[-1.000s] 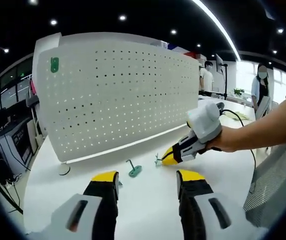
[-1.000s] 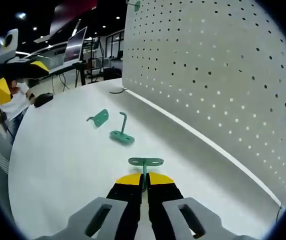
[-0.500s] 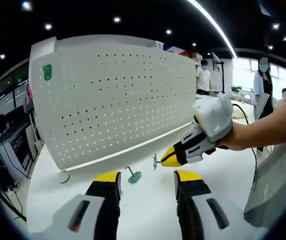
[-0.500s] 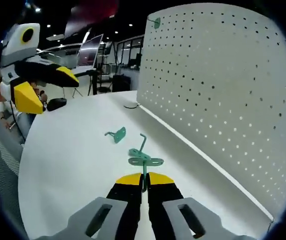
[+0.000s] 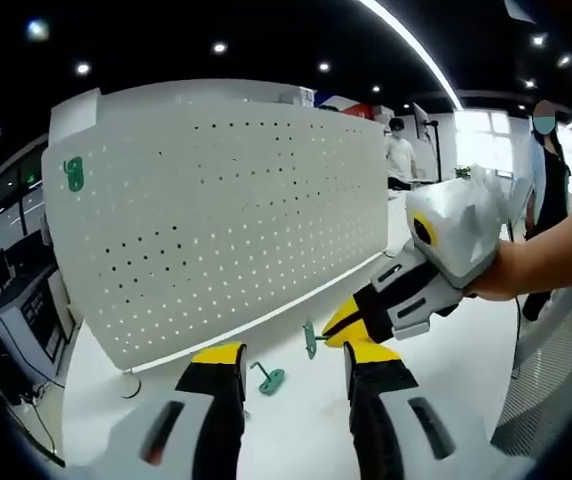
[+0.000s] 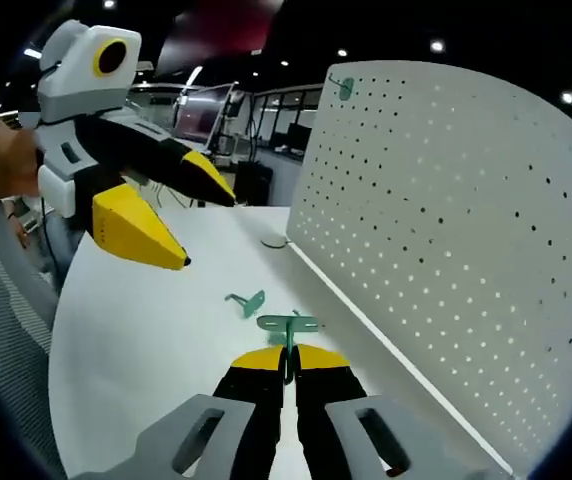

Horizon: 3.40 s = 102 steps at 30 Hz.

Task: Insert the hook assembly into the mounting plate slot until the hook locks in place.

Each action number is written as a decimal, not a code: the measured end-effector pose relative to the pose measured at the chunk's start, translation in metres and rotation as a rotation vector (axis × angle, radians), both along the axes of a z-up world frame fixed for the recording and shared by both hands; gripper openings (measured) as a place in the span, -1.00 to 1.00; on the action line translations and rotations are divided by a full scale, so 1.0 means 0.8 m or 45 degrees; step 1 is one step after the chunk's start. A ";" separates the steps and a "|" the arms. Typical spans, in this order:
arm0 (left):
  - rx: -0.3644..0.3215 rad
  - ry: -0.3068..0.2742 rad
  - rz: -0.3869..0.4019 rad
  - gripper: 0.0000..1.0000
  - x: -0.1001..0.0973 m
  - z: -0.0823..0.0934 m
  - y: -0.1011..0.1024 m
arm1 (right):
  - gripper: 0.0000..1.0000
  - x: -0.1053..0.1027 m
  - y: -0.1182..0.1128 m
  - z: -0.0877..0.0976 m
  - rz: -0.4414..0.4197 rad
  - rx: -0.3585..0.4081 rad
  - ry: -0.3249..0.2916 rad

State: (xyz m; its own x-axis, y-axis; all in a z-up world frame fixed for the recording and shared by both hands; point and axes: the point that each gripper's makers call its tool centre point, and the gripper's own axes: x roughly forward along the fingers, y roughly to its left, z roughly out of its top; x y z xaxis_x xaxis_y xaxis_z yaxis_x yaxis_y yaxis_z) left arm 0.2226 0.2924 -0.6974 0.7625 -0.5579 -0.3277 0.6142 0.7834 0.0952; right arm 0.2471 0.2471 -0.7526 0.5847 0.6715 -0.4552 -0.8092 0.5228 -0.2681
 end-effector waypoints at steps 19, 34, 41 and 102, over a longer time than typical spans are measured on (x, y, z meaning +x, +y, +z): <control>0.030 -0.055 -0.051 -0.32 0.016 0.030 -0.030 | -0.96 -0.029 0.015 0.053 0.072 -0.110 -0.222; 0.089 0.001 0.014 -0.61 0.027 0.020 -0.028 | -0.96 -0.034 0.028 0.067 0.116 -0.202 -0.336; 0.085 0.024 0.013 -0.77 0.024 0.017 -0.029 | -0.96 -0.036 0.031 0.068 0.130 -0.234 -0.363; -0.634 0.051 0.239 -0.91 0.037 0.053 0.015 | -0.90 -0.037 0.032 0.122 -0.092 0.449 0.031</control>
State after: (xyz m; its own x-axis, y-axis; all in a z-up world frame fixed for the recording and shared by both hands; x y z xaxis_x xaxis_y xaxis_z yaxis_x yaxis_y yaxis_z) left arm 0.2522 0.3044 -0.6550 0.8567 -0.5082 -0.0889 0.4544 0.8248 -0.3365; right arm 0.2172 0.2725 -0.6552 0.6281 0.7473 -0.2170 -0.7709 0.6356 -0.0426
